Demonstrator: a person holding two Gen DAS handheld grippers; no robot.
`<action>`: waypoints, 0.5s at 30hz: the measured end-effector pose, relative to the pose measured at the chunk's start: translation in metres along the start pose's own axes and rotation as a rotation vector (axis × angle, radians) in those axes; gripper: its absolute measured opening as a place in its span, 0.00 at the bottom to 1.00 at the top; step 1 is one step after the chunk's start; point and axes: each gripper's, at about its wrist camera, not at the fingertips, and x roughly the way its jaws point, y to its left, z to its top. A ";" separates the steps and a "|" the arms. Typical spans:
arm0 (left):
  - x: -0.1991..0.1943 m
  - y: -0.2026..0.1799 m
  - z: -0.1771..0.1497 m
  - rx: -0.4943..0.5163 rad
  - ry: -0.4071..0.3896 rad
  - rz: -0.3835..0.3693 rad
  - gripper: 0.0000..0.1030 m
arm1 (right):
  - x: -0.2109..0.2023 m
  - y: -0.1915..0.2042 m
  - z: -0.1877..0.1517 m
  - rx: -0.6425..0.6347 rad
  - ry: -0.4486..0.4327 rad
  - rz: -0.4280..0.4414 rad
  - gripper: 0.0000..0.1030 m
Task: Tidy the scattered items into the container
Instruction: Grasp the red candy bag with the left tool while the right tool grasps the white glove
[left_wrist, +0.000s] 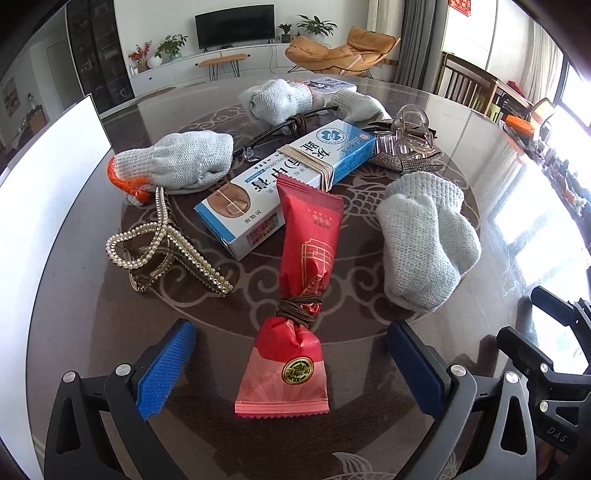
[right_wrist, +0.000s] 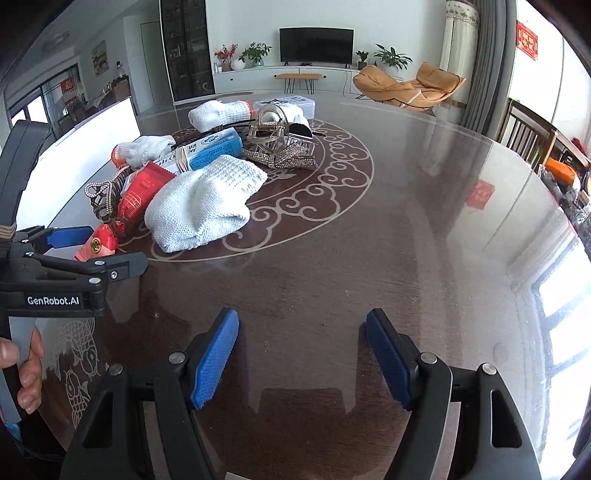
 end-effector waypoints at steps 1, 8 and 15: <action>0.000 0.003 0.001 -0.013 -0.010 -0.015 0.97 | 0.000 0.000 0.000 0.001 0.000 0.000 0.71; -0.021 0.027 -0.016 -0.088 -0.050 -0.086 0.25 | 0.001 0.001 0.001 0.002 -0.003 -0.002 0.71; -0.051 0.053 -0.066 -0.135 -0.064 -0.023 0.25 | -0.001 0.000 0.006 0.052 0.020 0.090 0.71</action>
